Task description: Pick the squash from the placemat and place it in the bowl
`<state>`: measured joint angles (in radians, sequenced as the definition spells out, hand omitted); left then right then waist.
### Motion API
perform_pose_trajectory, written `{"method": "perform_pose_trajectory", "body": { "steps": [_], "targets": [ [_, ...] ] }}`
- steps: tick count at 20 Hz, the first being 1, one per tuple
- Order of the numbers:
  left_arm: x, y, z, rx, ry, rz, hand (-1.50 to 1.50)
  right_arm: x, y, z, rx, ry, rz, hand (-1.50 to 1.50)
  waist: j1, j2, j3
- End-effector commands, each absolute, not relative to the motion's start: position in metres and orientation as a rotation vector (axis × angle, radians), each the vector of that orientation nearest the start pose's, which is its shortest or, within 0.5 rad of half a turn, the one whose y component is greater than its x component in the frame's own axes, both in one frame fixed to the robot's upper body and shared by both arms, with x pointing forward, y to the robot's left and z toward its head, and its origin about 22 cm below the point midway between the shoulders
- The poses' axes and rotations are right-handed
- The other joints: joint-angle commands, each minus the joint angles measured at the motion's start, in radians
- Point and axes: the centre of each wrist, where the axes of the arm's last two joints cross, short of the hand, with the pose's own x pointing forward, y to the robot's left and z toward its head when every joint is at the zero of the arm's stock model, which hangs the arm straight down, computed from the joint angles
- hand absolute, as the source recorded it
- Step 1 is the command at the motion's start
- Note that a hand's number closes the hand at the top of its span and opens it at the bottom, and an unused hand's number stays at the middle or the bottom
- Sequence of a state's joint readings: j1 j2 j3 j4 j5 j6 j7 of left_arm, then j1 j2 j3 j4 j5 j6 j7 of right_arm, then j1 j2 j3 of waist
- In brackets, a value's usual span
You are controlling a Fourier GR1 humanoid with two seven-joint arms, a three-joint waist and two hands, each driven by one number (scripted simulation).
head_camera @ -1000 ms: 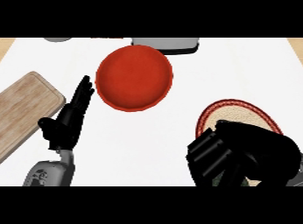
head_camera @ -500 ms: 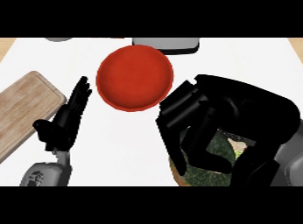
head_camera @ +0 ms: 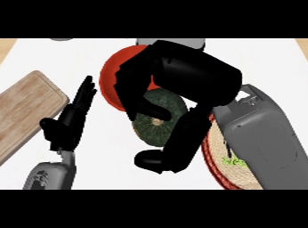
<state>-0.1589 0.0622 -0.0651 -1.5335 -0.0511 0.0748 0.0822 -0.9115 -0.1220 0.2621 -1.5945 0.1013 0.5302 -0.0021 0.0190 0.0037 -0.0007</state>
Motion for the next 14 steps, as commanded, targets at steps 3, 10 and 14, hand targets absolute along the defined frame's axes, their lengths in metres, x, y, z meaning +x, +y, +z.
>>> {"method": "perform_pose_trajectory", "body": {
  "steps": [3, 10, 14],
  "targets": [
    [0.285, 0.203, 0.033, 0.052, -1.581, -0.145, 0.00, 0.355, -0.055, 0.217, 0.201, -2.181, 1.504, 1.50, 0.007, 0.005, 0.000],
    [0.276, 0.204, 0.039, 0.054, -1.619, -0.138, 0.00, 0.396, -0.016, 0.187, 0.086, -2.143, 1.465, 1.50, 0.022, 0.005, 0.000],
    [0.279, 0.192, 0.025, 0.033, -1.609, -0.149, 0.00, 0.426, -0.043, 0.159, 0.019, -2.164, 1.448, 1.50, 0.027, 0.014, 0.000]
  ]
}}
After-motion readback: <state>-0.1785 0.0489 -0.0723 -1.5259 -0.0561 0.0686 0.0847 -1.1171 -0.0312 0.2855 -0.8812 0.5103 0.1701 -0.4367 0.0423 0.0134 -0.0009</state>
